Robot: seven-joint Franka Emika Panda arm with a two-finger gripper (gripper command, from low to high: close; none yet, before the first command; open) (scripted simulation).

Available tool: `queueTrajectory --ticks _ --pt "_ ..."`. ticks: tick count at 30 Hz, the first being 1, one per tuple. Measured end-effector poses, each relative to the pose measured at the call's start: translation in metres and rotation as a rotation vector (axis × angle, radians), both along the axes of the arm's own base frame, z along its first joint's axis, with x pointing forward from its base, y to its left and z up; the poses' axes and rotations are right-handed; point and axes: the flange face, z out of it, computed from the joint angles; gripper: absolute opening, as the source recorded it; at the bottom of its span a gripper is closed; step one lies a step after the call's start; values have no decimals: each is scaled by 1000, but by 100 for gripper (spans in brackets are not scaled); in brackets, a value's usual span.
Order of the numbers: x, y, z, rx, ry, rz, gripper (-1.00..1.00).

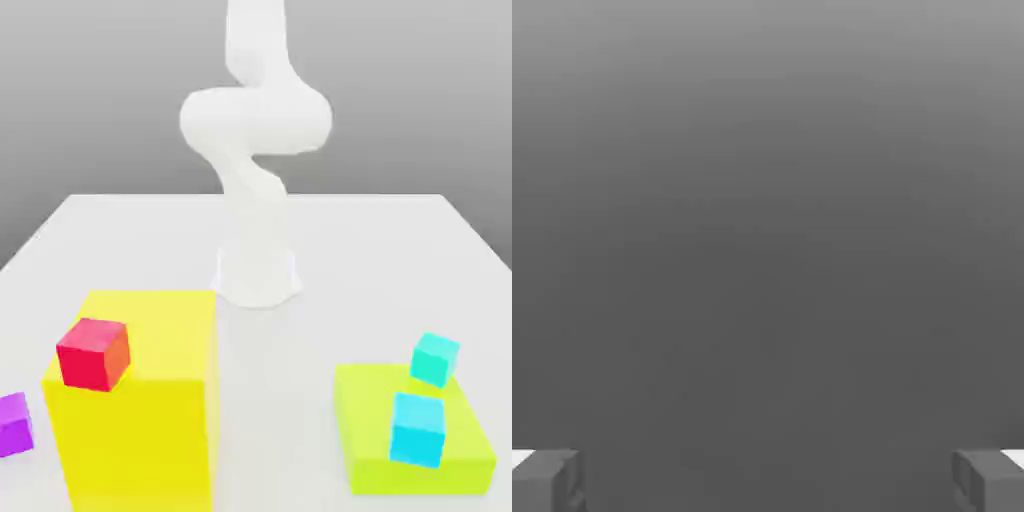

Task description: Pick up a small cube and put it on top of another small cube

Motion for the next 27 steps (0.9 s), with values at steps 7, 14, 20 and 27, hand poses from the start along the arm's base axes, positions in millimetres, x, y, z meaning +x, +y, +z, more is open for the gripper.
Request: queueTrajectory --ticks 7,14,20,27 --pt "-20 -88 -6 -209 28 160 0" --pt "-25 -174 -44 -382 101 337 0" --pt "-17 -238 -101 -505 189 523 0" --pt "3 -293 -195 -617 307 793 0"
